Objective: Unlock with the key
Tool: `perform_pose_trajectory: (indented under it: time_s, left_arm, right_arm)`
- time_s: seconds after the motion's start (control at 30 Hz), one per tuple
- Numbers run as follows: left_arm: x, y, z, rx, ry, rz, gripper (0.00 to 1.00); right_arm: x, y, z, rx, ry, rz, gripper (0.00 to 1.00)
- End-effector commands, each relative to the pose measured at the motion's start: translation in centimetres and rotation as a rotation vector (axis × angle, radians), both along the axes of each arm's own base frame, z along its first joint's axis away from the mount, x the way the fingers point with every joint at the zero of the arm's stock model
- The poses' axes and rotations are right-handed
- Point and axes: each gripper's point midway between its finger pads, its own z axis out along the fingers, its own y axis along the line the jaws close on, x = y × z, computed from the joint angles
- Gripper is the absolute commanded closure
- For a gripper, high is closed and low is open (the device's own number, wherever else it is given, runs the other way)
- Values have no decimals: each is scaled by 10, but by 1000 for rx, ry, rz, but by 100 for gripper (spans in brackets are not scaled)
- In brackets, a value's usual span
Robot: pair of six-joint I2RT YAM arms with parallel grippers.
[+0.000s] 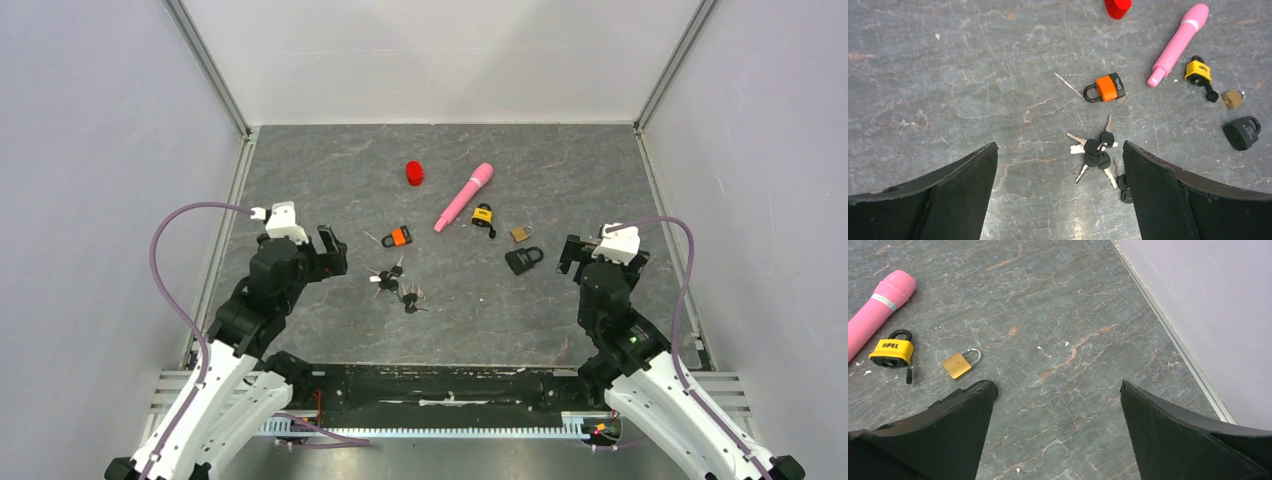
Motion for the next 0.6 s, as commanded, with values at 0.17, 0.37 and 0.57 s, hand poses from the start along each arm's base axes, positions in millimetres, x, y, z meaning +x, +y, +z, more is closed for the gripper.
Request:
perform_pose_trajectory:
  time_s: [0.17, 0.37, 0.57]
  left_arm:
    - [6, -13, -35, -62, 218, 58, 1]
    - [7, -22, -69, -64, 436, 121, 1]
    - [8, -43, -96, -133, 608, 150, 1]
  right_arm:
    - [7, 16, 24, 84, -71, 66, 2]
    - [9, 23, 15, 77, -57, 103, 2]
    - [9, 27, 11, 93, -56, 128, 2]
